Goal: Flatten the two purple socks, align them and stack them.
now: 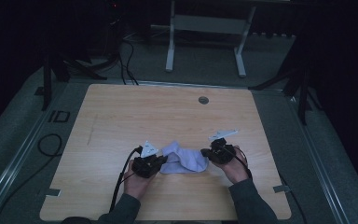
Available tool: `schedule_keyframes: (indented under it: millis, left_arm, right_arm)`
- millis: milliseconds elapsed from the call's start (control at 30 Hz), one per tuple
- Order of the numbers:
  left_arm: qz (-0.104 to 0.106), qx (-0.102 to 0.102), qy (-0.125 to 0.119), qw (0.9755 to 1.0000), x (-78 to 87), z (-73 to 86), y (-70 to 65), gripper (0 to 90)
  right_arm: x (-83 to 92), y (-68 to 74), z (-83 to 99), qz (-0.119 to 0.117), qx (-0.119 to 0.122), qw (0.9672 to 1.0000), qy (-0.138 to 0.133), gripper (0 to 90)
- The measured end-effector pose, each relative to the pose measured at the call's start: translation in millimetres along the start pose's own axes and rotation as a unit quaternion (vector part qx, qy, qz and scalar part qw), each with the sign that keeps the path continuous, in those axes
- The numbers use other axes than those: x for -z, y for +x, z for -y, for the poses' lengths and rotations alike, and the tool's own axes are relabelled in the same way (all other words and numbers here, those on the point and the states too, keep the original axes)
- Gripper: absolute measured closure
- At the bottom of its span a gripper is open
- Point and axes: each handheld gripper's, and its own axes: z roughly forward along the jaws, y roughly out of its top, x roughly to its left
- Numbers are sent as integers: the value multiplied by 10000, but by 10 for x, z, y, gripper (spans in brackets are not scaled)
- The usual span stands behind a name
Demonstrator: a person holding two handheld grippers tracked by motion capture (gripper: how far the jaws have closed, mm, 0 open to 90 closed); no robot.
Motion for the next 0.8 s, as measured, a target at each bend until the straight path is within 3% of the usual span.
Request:
schedule_keyframes:
  millis: [367,800]
  left_arm:
    - [12,149,232,9996,68,110,37,884]
    - [86,246,455,9986,70,123,68,883]
  right_arm:
    - [-29,-27,15,120,11,9999,21,892]
    - [-116,-51,69,335,13,9993,136,891]
